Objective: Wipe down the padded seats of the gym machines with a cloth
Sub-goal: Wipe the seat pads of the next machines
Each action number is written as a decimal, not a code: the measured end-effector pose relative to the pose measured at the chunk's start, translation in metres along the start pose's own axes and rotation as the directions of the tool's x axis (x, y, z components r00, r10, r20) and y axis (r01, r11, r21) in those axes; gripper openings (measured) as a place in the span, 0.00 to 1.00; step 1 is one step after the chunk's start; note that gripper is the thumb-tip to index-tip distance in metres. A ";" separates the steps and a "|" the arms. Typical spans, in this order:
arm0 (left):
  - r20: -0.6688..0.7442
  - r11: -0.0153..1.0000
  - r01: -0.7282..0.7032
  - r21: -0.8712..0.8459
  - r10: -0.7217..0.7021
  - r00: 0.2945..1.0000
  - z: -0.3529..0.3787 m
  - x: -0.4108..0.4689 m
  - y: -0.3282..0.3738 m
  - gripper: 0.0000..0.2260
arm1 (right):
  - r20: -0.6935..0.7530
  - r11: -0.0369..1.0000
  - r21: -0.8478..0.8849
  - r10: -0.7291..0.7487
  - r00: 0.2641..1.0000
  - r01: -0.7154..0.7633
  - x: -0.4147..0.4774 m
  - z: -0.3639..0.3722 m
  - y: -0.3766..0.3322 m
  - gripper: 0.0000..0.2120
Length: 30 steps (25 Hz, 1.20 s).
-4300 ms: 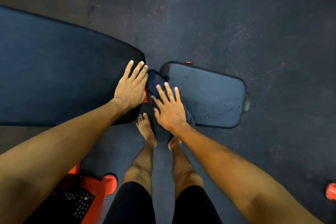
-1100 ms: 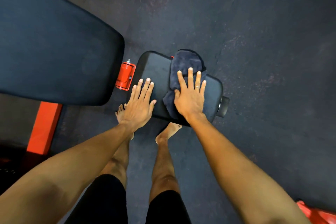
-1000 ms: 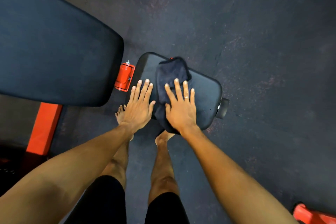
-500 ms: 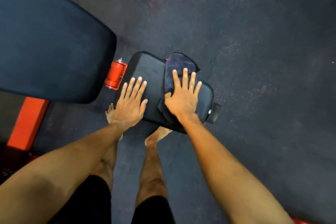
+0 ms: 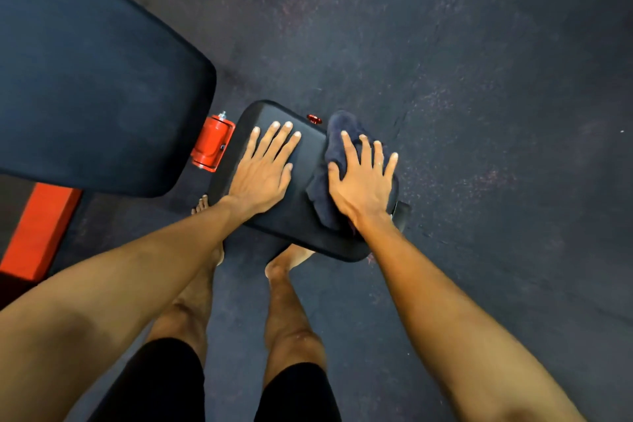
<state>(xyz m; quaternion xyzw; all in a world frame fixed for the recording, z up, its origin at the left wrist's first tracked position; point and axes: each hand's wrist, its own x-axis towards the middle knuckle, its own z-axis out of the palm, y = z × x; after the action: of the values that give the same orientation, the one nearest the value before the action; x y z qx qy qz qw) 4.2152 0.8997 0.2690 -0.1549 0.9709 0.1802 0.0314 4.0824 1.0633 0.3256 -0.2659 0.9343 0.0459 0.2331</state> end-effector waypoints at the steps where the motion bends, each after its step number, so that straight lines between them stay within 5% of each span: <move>1: 0.007 1.000 0.002 0.006 -0.002 1.000 0.002 0.002 0.001 0.28 | 0.018 1.000 0.024 -0.004 1.000 0.004 0.016 -0.005 -0.013 0.31; 8: 0.009 0.997 0.013 0.075 -0.014 1.000 0.004 0.002 0.001 0.28 | 0.001 0.994 0.039 -0.101 0.995 0.101 0.028 -0.014 0.006 0.30; 15: -0.020 0.995 0.034 0.099 -0.032 0.999 0.004 0.003 0.004 0.29 | -0.059 0.983 0.084 0.168 0.984 -0.163 -0.002 0.001 0.047 0.31; 20: 0.000 0.995 -0.003 0.096 0.003 1.000 0.006 0.003 0.001 0.28 | -0.086 0.999 -0.018 -0.042 0.995 0.040 0.003 0.018 -0.032 0.36; 25: 0.011 0.997 -0.029 0.067 0.028 1.000 0.004 0.004 0.004 0.28 | -0.096 0.967 -0.029 -0.254 0.963 0.252 -0.075 0.045 0.002 0.35; 30: 0.079 0.976 -0.213 0.052 0.209 0.975 0.004 0.005 0.029 0.27 | -0.128 0.999 -0.006 -0.043 0.991 0.043 -0.061 0.039 0.058 0.32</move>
<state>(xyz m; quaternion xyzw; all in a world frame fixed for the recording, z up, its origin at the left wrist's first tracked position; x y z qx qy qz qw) 4.2017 0.9255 0.2742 -0.0432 0.9850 0.1589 0.0521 4.1140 1.1500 0.3167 -0.2888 0.9412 0.0253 0.1732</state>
